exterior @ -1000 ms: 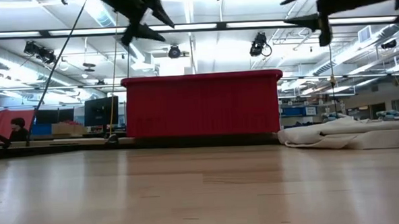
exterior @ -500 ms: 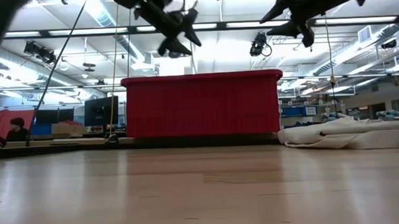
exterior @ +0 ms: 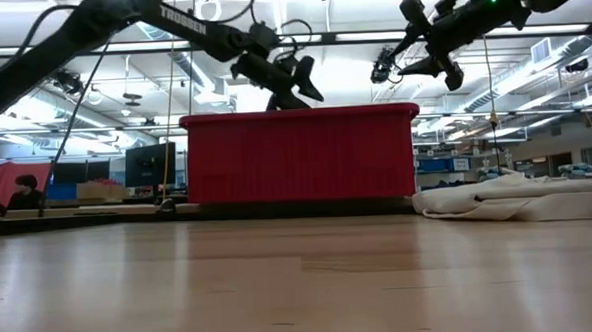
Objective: Fold Laundry from Bin
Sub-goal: Adjust the laundry bin
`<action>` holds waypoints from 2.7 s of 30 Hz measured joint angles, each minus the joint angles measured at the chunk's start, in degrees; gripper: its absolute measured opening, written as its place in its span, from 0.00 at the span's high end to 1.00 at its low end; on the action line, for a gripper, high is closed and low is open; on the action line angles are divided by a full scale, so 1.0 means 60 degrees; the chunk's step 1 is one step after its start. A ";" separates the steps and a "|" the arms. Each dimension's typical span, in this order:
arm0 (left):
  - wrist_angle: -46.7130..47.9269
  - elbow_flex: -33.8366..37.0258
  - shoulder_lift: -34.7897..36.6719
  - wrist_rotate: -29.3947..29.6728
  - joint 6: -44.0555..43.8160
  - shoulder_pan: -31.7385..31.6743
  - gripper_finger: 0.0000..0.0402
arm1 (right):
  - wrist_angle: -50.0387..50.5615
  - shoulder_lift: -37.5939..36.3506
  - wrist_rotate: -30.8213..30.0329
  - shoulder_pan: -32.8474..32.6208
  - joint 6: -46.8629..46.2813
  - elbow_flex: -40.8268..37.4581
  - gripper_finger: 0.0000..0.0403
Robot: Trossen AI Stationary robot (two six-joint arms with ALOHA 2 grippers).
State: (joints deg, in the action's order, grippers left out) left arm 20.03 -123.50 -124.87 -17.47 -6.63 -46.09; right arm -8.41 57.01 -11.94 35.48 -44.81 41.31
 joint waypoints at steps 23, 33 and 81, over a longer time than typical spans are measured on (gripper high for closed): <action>0.5812 -0.0004 0.2694 -0.0120 -0.0909 -0.3402 0.27 | 0.4968 0.4036 0.4225 0.5907 0.3039 0.5723 0.29; 0.6274 0.0047 0.2058 -0.1574 -0.0736 -0.4825 0.03 | 0.4887 0.5269 0.5043 0.6096 0.2920 0.5739 0.14; 0.7414 -0.0114 0.0982 0.0287 0.0683 -0.4373 0.55 | 0.5654 0.5483 0.4507 0.5233 0.2131 0.5728 0.65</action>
State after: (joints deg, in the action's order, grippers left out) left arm 64.51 -124.19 -118.98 -15.75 -2.53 -72.33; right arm 25.51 89.91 15.10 66.88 -32.02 75.68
